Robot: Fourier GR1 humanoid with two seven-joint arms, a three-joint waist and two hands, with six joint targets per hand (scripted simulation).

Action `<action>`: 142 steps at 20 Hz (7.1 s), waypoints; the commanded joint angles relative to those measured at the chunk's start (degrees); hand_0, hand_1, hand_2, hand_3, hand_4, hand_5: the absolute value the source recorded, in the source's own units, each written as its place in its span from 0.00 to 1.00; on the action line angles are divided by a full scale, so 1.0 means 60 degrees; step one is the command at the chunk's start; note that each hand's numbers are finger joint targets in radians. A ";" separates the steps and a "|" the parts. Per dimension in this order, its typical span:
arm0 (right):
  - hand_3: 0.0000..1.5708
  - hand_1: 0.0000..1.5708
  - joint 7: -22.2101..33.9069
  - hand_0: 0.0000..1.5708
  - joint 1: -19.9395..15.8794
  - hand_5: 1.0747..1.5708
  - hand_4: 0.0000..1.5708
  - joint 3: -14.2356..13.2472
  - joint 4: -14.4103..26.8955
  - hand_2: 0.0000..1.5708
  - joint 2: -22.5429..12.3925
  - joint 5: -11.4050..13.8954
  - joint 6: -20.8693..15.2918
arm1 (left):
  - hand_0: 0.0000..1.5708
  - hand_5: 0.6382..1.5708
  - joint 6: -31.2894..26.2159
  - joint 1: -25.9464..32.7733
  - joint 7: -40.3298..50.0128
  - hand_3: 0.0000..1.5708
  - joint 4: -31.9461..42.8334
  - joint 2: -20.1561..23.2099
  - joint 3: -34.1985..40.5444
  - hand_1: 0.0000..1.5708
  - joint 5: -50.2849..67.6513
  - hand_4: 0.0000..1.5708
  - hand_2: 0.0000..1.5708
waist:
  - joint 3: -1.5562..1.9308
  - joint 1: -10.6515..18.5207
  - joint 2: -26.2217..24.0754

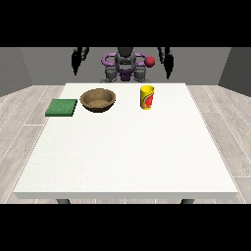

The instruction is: Pick the cup and pour the ball into the bowl, then pick the bowl and place it on the pad

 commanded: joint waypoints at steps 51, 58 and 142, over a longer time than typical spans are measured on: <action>0.00 0.00 -0.2328 0.00 -0.0136 1.00 0.16 -0.2516 0.0430 0.00 -0.0958 -0.2830 0.3409 | 0.00 0.88 0.2131 -0.3550 -0.5681 0.00 0.5431 -0.0197 0.0601 0.00 -0.0092 0.00 0.00 | 0.0277 -0.0846 0.1763; 0.00 0.00 -0.2924 0.00 -0.0839 0.99 0.17 -0.2731 0.0501 0.00 -0.1230 -0.2852 0.3673 | 0.48 0.87 0.3243 -0.4700 -0.6652 0.00 0.7153 -0.0338 0.1099 0.48 -0.0434 0.00 0.00 | 0.0275 -0.1447 0.2929; 0.00 0.00 -0.2254 0.00 -0.3018 0.99 0.00 -0.3759 0.5130 0.00 -0.0838 -0.3122 0.1562 | 0.00 0.93 -0.2332 -0.7404 0.1583 0.00 0.2677 0.3850 0.2952 0.00 0.3445 0.20 0.00 | 0.0282 0.2558 0.2620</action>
